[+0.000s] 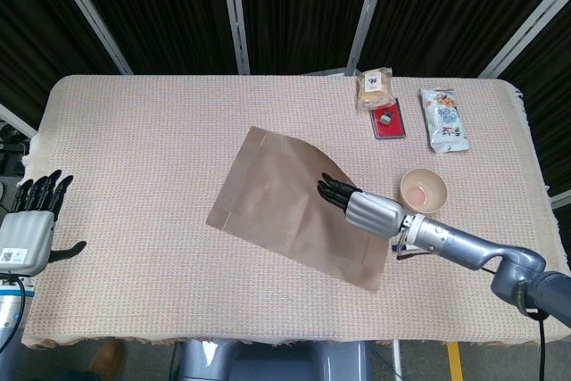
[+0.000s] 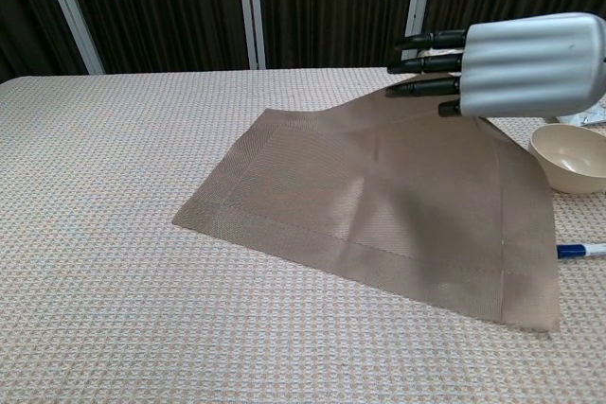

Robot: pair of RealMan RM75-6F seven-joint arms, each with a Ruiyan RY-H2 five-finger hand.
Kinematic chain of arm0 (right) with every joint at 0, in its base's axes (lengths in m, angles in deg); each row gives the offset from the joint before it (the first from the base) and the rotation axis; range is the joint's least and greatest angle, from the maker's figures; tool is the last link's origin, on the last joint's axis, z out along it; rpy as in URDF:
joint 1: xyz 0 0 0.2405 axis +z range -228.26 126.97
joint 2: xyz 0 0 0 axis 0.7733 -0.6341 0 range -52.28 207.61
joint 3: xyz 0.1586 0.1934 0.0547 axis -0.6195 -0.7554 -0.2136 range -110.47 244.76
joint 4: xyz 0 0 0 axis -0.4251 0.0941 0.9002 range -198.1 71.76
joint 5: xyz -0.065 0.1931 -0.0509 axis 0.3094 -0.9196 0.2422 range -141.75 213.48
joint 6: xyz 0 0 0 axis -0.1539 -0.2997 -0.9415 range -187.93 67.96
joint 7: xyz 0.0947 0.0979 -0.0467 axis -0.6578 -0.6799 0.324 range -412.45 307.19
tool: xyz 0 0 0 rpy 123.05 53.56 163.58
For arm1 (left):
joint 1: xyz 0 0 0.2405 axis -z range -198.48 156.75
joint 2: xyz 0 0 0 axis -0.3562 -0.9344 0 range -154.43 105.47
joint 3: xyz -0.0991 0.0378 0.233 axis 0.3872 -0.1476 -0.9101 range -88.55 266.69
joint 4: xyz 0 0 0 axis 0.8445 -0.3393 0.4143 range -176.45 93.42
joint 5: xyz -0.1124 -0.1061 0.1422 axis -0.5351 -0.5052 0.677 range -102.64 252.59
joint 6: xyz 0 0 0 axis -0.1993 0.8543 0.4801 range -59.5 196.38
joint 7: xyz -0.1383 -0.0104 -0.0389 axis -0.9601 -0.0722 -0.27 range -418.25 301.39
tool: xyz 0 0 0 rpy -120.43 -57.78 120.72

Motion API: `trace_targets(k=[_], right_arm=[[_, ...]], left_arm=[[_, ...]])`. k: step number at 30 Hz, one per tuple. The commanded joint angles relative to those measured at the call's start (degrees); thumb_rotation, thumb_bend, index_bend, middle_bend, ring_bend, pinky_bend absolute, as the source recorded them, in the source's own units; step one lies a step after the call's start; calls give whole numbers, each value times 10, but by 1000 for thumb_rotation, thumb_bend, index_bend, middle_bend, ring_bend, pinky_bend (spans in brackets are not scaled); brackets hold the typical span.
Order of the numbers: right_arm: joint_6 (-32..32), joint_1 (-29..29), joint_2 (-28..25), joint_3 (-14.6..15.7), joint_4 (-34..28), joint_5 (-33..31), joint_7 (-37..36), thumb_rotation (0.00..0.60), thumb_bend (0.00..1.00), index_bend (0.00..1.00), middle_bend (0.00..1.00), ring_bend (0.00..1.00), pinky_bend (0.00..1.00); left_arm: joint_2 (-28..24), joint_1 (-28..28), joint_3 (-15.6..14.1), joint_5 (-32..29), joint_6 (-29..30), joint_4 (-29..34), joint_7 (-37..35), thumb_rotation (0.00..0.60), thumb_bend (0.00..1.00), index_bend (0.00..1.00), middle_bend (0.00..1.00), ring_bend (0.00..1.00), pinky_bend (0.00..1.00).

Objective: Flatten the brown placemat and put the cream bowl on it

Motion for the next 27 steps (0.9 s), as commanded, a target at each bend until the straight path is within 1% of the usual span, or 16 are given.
trace_targets(k=[1,2,4,5,8,10,11,13,14,17,18,22,25,27], right_arm=[[-1,28,30,-11,59,8,0,600,294,63,29,0,0],[-2,31,36,-13,69,5,-1,600,284,0,24,0,0],[-9,27,51,-24,85,-17,-9,600,259,0,10,0,0],[-13,23,59,-32,92,-33,-13,600,201,0,2,0,0],[-31,16,65,-38,94,-48,-17,600,10,0,0,0,0],[-53,3,67,-44,80,-70,-44,600,0,0,0,0,0],[-74,-13,67,-54,60,-94,-68,600,0,0,0,0,0],[-105,-38,65,-63,28,-122,-90,600,0,0,0,0,0],[-125,-56,62,-68,3,-141,-104,600,0,0,0,0,0],[-156,-93,52,-74,-54,-178,-127,600,0,0,0,0,0],[-176,-122,42,-77,-95,-207,-151,600,0,0,0,0,0],[-221,-202,-6,-64,-217,-267,-183,600,0,0,0,0,0],[-243,-246,-33,-51,-276,-293,-196,600,0,0,0,0,0],[-260,-277,-48,-39,-311,-307,-207,600,0,0,0,0,0]], left_arm=[[0,1,3,-6,-3,-4,-2,600,0,0,0,0,0],[0,2,3,-7,-3,-5,-2,600,0,0,0,0,0],[1,2,4,-8,-3,-7,-1,600,0,0,0,0,0],[2,3,4,-10,-4,-9,0,600,0,0,0,0,0],[5,5,4,-13,-8,-13,2,600,0,0,0,0,0],[8,7,4,-17,-12,-17,2,600,0,0,0,0,0],[9,9,3,-18,-15,-19,2,600,0,0,0,0,0],[11,11,3,-9,-16,-23,-3,600,0,0,0,0,0],[13,12,2,5,-15,-27,-12,600,0,0,0,0,0],[17,14,-2,34,-13,-41,-36,600,0,0,0,0,0],[19,16,-6,51,-15,-49,-51,600,0,0,0,0,0],[35,30,-15,90,-33,-93,-95,600,0,0,0,0,0],[51,44,-17,107,-51,-127,-127,600,0,5,0,0,0],[62,58,-19,119,-70,-149,-150,600,0,29,0,0,0]])
